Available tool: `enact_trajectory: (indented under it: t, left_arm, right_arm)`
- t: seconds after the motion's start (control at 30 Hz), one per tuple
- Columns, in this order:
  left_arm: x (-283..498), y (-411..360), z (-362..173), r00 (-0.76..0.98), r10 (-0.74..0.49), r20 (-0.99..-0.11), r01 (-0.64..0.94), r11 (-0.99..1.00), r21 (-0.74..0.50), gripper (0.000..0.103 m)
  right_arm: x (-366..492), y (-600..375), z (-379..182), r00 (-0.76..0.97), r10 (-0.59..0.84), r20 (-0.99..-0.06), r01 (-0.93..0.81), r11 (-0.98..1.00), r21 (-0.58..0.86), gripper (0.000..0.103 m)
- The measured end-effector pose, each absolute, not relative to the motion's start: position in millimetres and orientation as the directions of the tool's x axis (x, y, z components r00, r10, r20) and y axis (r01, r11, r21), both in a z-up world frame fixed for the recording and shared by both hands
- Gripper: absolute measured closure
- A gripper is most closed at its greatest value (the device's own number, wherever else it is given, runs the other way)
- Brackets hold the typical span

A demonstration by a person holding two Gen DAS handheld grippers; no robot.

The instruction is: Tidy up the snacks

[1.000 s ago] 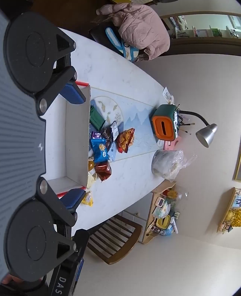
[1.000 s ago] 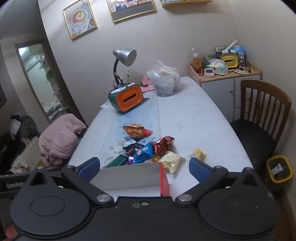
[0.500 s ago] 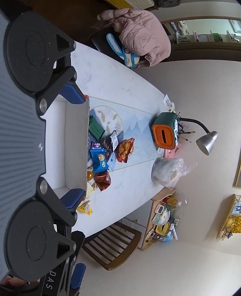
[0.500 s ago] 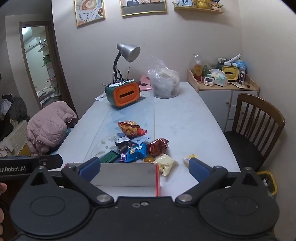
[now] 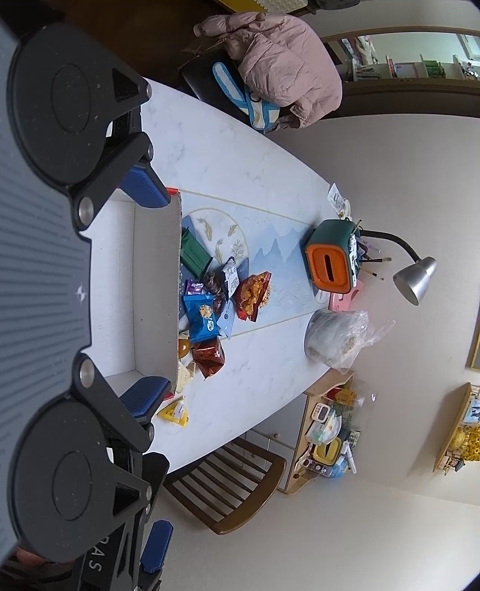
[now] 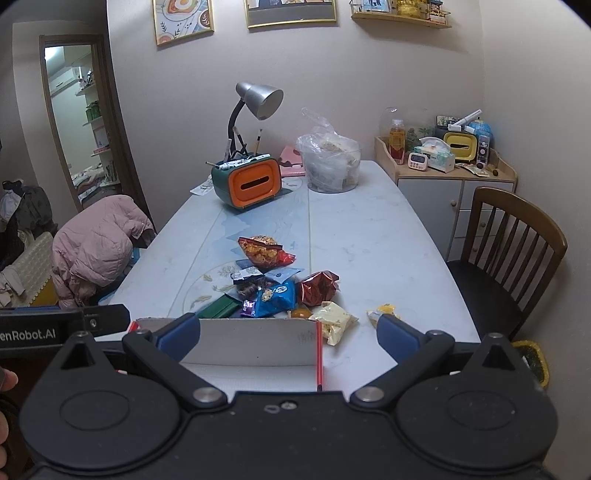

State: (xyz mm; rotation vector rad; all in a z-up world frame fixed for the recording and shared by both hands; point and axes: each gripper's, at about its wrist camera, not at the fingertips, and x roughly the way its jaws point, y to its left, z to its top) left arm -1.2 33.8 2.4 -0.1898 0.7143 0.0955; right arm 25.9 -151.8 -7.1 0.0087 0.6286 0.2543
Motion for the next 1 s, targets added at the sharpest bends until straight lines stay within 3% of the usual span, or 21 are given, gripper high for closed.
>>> enact_trajectory:
  t: [1.0]
  left_arm:
    - [-12,36,1,0.745,0.011,-0.667,-0.140,0.980,-0.140,0.005]
  right_arm:
    - [11,-148,6,0.796,0.215,-0.566,-0.222,0.973,0.058,0.000]
